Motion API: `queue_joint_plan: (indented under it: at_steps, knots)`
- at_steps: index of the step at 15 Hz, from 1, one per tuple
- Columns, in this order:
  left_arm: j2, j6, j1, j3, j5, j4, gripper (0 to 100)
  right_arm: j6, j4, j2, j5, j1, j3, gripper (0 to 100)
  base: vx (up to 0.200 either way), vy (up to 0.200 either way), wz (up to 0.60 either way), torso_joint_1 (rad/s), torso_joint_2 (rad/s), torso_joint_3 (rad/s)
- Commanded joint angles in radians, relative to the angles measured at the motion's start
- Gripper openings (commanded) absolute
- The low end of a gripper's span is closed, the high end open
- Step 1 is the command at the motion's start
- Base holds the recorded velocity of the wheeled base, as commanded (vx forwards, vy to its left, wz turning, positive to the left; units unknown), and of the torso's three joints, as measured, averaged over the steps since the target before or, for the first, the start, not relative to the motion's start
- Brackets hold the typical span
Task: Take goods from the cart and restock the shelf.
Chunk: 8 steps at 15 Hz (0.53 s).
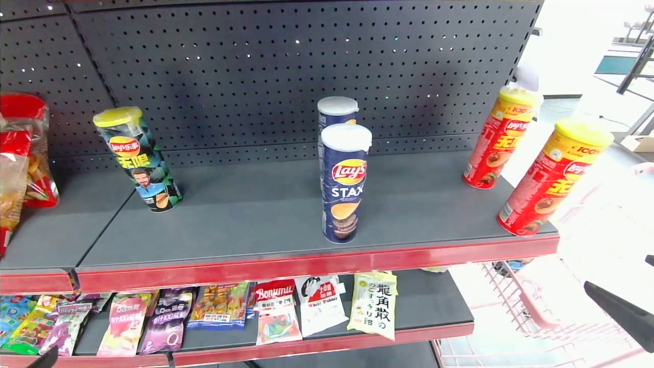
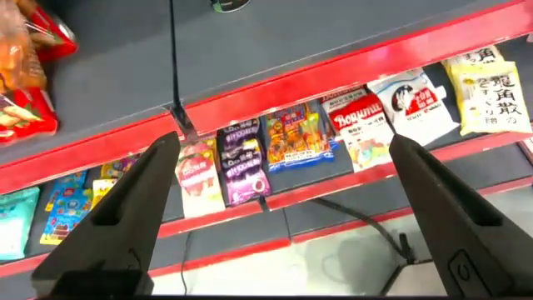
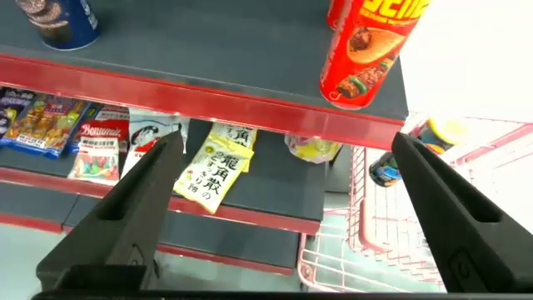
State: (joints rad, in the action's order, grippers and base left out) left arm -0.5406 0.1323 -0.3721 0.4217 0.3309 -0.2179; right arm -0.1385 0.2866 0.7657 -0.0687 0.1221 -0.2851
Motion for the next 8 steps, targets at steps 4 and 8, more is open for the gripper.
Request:
queue_joint_plan:
  at_steps: [4,8]
  knots:
    - [0.016,0.001,-0.001,-0.001,0.0,0.0,100,-0.012,0.0,0.004,0.0,0.001,0.0,100,0.0,-0.2,0.0,0.012,0.01,-0.002]
    - [0.027,0.007,0.001,-0.001,0.0,0.0,100,-0.012,0.0,0.004,0.0,0.001,0.0,100,0.0,-0.2,0.0,0.002,0.0,-0.002]
